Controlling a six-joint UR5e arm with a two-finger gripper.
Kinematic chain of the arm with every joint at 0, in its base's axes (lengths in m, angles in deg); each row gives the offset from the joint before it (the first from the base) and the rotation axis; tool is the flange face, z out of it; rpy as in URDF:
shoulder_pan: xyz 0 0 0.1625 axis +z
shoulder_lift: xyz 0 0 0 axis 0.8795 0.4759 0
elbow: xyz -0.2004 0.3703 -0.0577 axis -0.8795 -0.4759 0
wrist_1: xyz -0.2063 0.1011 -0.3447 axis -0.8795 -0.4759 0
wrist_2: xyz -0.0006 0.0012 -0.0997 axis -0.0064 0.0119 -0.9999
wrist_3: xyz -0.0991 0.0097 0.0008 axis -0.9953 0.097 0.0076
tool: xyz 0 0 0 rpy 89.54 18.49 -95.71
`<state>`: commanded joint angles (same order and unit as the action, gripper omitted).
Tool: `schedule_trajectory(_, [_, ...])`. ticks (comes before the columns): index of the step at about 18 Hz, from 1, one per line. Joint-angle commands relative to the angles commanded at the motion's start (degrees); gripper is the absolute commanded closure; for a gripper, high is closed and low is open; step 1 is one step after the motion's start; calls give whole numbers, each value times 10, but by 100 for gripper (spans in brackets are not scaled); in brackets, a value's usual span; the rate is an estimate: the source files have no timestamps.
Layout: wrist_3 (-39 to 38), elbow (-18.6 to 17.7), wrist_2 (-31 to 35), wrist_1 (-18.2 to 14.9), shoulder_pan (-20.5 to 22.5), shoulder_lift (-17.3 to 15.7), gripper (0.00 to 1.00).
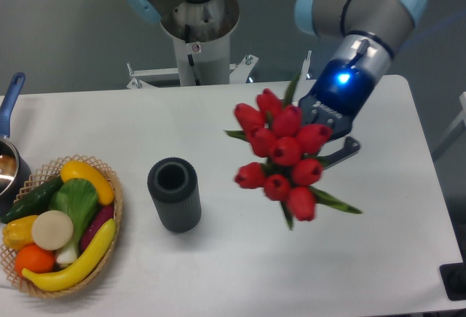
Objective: Insert the flowers into the vase
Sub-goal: 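Carry the red tulip bunch with the gripper over the dark grey vase, then lower the tulip stems down into the vase opening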
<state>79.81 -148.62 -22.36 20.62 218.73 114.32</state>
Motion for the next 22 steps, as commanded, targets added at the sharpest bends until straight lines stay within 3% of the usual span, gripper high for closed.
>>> schedule_trajectory(3, [14,-58,-62,1,-3,-22,75])
schedule_trajectory(10, [15,-130,-122,1,-13,-75,75])
schedule_trajectory(22, [35,-164,-117,-2,-53,-73,75])
